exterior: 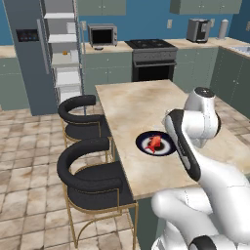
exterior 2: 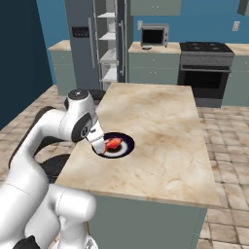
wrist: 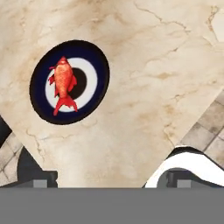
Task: Take the fish from the fridge and place it on the digital scale on the counter by the fridge. Wait a few seconds for a reading, then move it to the plate on the dining counter.
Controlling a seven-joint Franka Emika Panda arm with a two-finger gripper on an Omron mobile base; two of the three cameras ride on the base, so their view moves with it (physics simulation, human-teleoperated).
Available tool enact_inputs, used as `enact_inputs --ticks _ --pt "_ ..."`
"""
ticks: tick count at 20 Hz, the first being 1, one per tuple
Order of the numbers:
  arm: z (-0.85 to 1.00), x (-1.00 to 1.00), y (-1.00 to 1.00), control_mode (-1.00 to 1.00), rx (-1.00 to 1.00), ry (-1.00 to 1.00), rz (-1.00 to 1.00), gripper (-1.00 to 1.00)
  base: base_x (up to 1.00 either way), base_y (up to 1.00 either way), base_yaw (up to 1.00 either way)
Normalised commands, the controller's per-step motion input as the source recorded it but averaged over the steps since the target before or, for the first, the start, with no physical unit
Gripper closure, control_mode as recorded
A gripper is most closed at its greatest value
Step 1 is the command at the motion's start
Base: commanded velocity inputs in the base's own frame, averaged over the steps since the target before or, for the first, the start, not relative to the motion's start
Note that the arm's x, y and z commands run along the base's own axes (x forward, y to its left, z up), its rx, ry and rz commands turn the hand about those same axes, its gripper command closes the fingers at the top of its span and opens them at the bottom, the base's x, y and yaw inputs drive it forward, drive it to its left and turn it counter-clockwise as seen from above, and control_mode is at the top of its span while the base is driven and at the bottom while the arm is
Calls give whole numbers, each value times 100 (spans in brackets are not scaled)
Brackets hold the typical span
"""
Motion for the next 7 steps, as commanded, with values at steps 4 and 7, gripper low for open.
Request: enact_inputs --ticks 4,7 --pt "-12 -100 13 -100 -4 11 0 -100 0 0 0" --pt "-24 -97 26 -100 -9 1 0 -100 0 0 0"
